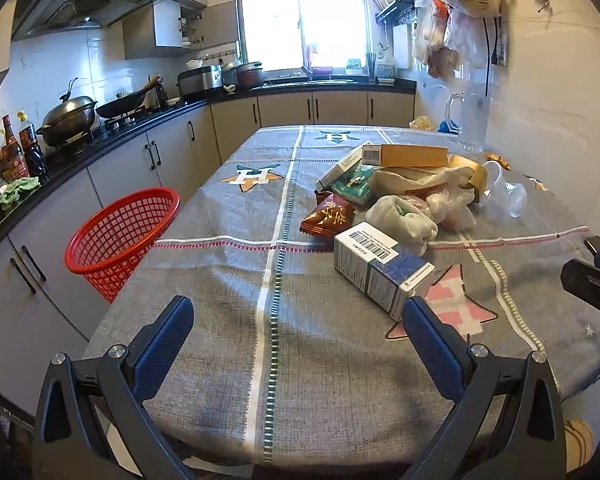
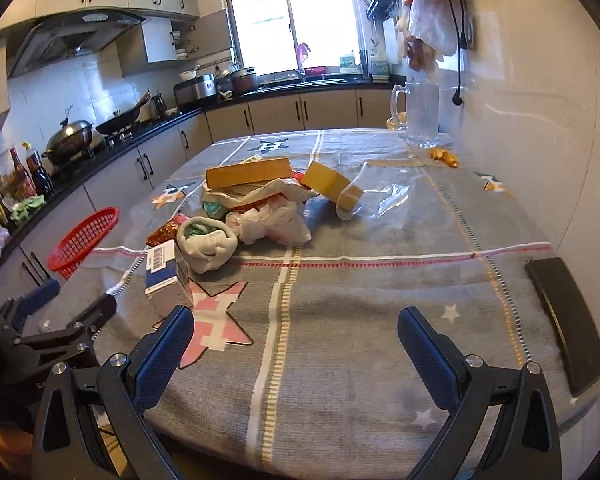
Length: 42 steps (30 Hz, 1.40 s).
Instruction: Collect trash
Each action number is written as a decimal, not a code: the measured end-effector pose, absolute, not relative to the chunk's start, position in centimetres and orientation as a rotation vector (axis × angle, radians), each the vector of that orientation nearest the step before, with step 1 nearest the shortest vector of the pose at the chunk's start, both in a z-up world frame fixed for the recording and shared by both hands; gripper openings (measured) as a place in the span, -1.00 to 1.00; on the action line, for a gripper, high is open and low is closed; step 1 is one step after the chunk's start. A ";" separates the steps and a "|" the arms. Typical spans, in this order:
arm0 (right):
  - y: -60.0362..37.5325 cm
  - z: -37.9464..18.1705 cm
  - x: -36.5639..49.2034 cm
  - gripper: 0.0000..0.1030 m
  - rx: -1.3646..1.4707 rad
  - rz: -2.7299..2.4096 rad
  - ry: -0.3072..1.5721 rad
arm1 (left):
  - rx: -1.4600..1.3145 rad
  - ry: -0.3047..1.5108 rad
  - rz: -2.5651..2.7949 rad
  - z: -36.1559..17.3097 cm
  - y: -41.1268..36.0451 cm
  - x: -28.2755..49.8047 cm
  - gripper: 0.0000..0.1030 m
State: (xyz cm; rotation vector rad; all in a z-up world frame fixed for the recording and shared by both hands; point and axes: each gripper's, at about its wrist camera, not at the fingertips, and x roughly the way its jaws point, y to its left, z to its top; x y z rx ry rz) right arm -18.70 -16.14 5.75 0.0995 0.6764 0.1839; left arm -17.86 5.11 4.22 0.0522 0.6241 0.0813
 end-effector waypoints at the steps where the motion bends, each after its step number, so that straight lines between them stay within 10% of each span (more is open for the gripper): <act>1: -16.0 5.8 -18.8 1.00 0.095 0.174 0.672 | 0.054 0.627 0.081 4.2 5.1 -17.8 1.00; 42: -15.0 5.1 -18.5 1.00 0.069 0.194 0.720 | 0.063 0.655 0.067 3.5 5.1 -17.5 1.00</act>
